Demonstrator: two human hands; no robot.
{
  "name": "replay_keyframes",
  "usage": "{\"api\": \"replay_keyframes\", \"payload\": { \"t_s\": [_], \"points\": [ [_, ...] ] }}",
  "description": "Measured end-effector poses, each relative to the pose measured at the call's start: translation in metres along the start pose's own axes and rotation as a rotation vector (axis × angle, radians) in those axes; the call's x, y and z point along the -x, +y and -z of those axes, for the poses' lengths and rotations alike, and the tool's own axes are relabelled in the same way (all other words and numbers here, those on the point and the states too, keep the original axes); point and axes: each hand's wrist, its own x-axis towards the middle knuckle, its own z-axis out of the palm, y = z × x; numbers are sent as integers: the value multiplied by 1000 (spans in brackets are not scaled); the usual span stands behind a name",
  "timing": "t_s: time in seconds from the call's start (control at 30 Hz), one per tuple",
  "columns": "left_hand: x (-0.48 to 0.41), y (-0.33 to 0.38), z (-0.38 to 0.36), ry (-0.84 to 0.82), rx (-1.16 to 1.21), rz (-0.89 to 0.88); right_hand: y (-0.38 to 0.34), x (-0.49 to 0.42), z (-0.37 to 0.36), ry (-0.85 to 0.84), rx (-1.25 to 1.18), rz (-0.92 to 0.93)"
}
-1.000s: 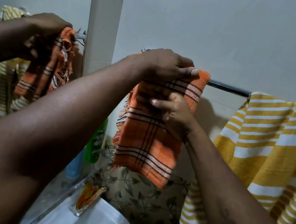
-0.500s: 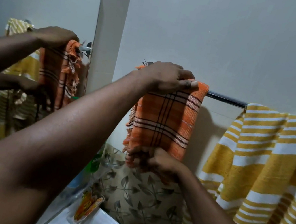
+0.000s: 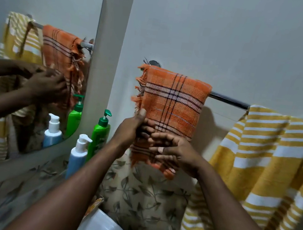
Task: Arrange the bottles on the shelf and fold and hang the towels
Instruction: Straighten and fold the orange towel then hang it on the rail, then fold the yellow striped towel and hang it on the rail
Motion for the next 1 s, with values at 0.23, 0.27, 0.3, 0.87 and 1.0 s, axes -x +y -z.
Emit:
{"api": "replay_keyframes", "payload": {
  "t_s": [0.23, 0.27, 0.3, 0.87, 1.0],
  "points": [
    [7, -43, 7, -46, -103, 243, 40, -3, 7, 86, 56, -98],
    [7, -49, 7, -27, -93, 255, 42, -3, 6, 84, 94, -111],
    [7, -53, 6, -4, -80, 260, 45, -2, 4, 81, 129, -129],
    [62, -78, -14, 310, 28, 50, 73, 87, -44, 208, 71, 10],
    [79, -59, -39, 222, -72, -55, 55, 113, -43, 308, 100, 100]
  ]
}}
